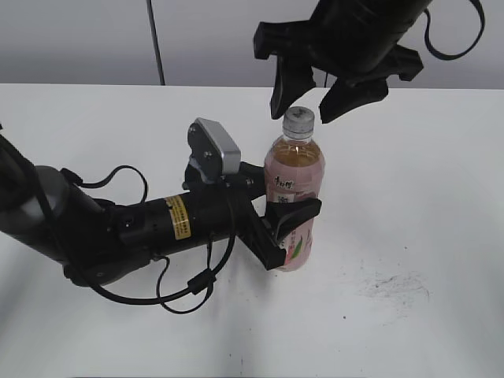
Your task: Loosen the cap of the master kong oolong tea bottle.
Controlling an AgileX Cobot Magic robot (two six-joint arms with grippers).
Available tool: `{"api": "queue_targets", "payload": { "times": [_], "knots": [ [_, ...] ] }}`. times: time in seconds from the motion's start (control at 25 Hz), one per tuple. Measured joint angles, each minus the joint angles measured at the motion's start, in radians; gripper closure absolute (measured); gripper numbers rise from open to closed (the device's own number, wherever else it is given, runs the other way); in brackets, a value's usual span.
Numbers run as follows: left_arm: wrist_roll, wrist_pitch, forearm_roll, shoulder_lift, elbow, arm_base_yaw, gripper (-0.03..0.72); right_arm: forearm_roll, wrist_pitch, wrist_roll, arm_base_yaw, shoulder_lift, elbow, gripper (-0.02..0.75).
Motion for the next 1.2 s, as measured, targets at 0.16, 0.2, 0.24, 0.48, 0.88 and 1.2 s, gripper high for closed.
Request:
{"api": "queue_targets", "payload": {
  "times": [0.16, 0.2, 0.24, 0.48, 0.88, 1.2],
  "knots": [
    [0.000, 0.000, 0.000, 0.000, 0.000, 0.000, 0.300, 0.003, 0.000, 0.000, 0.000, 0.016, 0.000, 0.279],
    [0.000, 0.000, 0.000, 0.000, 0.000, 0.000, 0.300, 0.005, 0.000, 0.000, 0.000, 0.017, 0.000, 0.287],
    [0.000, 0.000, 0.000, 0.000, 0.000, 0.000, 0.300, 0.005, 0.001, 0.000, 0.000, 0.017, 0.000, 0.306],
    [0.003, 0.000, 0.000, 0.001, 0.000, 0.000, 0.300, 0.012, 0.014, -0.060, 0.001, 0.017, -0.001, 0.451],
    [0.011, 0.000, 0.008, 0.001, 0.000, 0.000, 0.300, 0.027, 0.031, -0.729, 0.001, 0.017, -0.002, 0.458],
    [0.023, -0.001, 0.020, 0.002, 0.000, 0.000, 0.300, 0.032, 0.088, -1.455, 0.001, 0.017, -0.008, 0.458]
  ]
}}
